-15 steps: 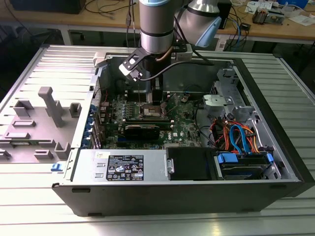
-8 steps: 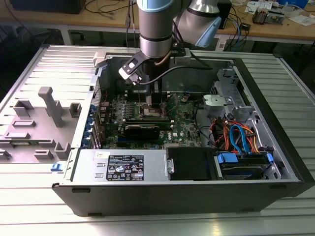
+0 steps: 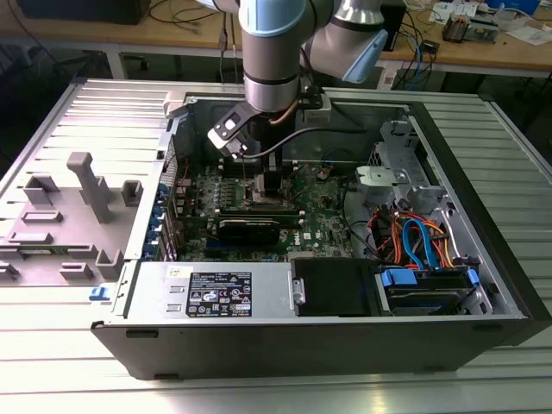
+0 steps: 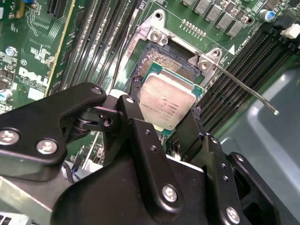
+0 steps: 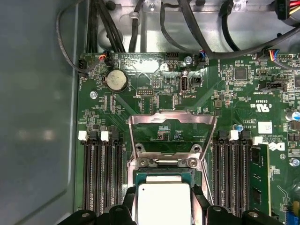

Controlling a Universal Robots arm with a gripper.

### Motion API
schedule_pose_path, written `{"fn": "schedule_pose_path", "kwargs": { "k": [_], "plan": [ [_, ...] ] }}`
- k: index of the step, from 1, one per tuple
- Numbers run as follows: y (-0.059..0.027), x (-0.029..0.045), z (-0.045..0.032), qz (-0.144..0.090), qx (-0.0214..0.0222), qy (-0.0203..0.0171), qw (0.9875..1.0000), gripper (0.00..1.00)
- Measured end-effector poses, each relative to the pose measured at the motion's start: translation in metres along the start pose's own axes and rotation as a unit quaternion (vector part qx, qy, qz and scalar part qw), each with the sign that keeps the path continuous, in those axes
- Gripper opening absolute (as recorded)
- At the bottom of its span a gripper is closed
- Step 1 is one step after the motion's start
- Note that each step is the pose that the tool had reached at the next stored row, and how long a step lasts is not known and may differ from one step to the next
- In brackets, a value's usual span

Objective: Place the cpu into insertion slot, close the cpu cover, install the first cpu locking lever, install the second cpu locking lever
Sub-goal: 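Place the cpu into insertion slot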

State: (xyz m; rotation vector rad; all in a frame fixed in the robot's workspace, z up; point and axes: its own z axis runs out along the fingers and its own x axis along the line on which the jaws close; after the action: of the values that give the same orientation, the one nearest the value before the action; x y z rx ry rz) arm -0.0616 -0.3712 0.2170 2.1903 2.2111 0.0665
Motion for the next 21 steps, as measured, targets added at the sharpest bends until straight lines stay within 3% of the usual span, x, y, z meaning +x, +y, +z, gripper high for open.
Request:
{"fn": "schedule_pose_path", "kwargs": {
  "k": [13,21],
  "plan": [
    [-0.0001,0.0000,0.0008,0.000,0.0001,-0.0001,1.0000,0.55],
    [-0.0022,-0.0001,0.0062,0.001,0.0001,-0.0001,1.0000,0.55]
  ]
}}
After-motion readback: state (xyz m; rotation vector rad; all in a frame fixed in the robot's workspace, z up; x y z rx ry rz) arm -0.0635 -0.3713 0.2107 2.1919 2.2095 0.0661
